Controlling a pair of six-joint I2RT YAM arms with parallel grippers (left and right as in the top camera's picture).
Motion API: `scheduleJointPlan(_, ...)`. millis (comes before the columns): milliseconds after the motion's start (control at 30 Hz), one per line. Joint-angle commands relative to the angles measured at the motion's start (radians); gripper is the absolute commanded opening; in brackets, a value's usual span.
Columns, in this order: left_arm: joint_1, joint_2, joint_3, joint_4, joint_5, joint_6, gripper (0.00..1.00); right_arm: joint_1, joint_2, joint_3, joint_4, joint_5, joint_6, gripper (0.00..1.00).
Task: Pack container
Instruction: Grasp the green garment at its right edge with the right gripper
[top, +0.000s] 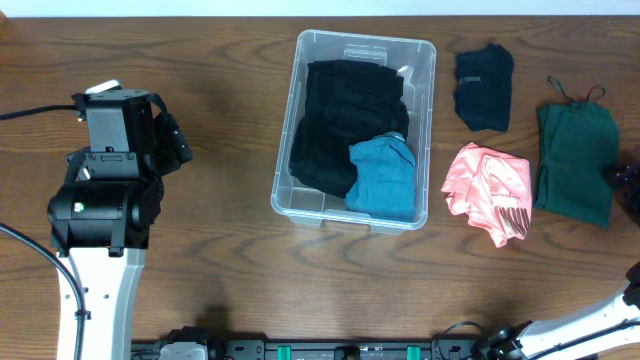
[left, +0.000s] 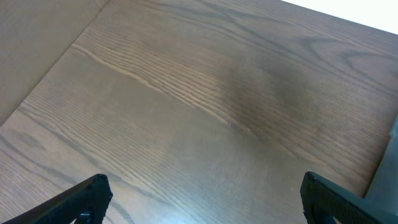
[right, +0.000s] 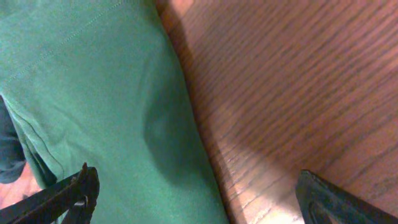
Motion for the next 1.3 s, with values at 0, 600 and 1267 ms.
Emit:
scheduleJointPlan(0,0.004,0.002,-0.002,-0.003,-0.013,-0.005,0.98,0.013,0.060,0.008,-0.008,0.016,-0.019,0.99)
scheduleJointPlan(600,0.004,0.002,-0.002,-0.003,-0.013,-0.005,0.98,0.056,0.188,0.006,-0.122,-0.154,-0.019,0.97)
scheduleJointPlan(1267,0.004,0.002,-0.002,-0.003,-0.013,-0.005,0.98,0.059,0.188,0.005,-0.162,0.019,0.102,0.36)
